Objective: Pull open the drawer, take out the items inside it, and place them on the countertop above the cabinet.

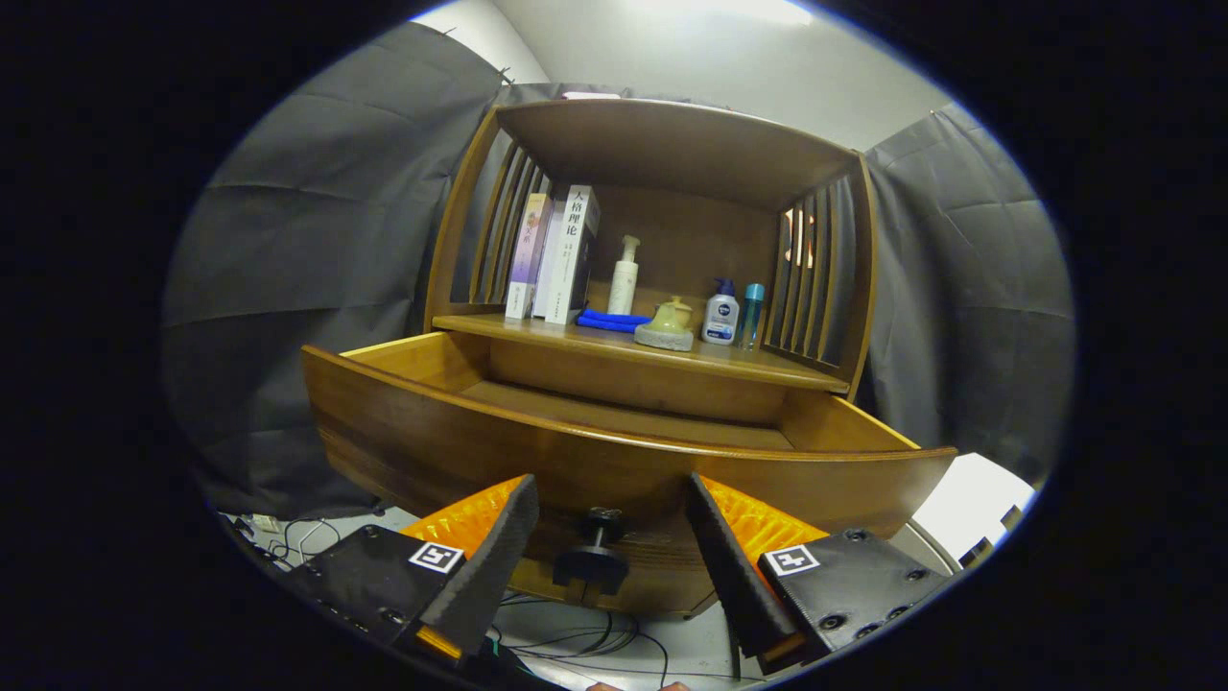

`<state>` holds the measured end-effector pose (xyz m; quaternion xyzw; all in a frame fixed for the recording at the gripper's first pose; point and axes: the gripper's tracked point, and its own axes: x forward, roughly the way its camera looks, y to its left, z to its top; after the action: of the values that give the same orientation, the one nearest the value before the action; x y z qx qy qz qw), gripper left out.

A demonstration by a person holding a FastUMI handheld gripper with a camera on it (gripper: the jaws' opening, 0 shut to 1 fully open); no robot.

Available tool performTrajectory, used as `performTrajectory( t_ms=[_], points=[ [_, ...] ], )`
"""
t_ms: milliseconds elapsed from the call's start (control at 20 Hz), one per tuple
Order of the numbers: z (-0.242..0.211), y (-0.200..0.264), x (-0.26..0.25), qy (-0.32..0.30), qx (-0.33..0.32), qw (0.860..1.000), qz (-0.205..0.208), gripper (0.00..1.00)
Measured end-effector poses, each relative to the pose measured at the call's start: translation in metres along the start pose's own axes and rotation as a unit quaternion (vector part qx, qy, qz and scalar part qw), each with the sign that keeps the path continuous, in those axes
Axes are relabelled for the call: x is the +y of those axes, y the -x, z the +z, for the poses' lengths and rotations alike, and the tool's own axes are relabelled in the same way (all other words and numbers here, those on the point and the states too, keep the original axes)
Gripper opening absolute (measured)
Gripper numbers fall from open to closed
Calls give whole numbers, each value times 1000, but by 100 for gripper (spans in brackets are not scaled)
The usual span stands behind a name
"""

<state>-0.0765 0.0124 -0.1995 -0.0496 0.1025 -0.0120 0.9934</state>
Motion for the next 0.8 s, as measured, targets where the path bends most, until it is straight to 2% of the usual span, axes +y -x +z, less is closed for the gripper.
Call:
performTrajectory(
  t_ms=[250,350,800],
  points=[
    [-5,-2,12,-14,-1,1000,17,98],
    [-10,-3,22,-15,6,999,36,98],
    [-6,-22,15,-20,5,1000,13,98]
  ],
)
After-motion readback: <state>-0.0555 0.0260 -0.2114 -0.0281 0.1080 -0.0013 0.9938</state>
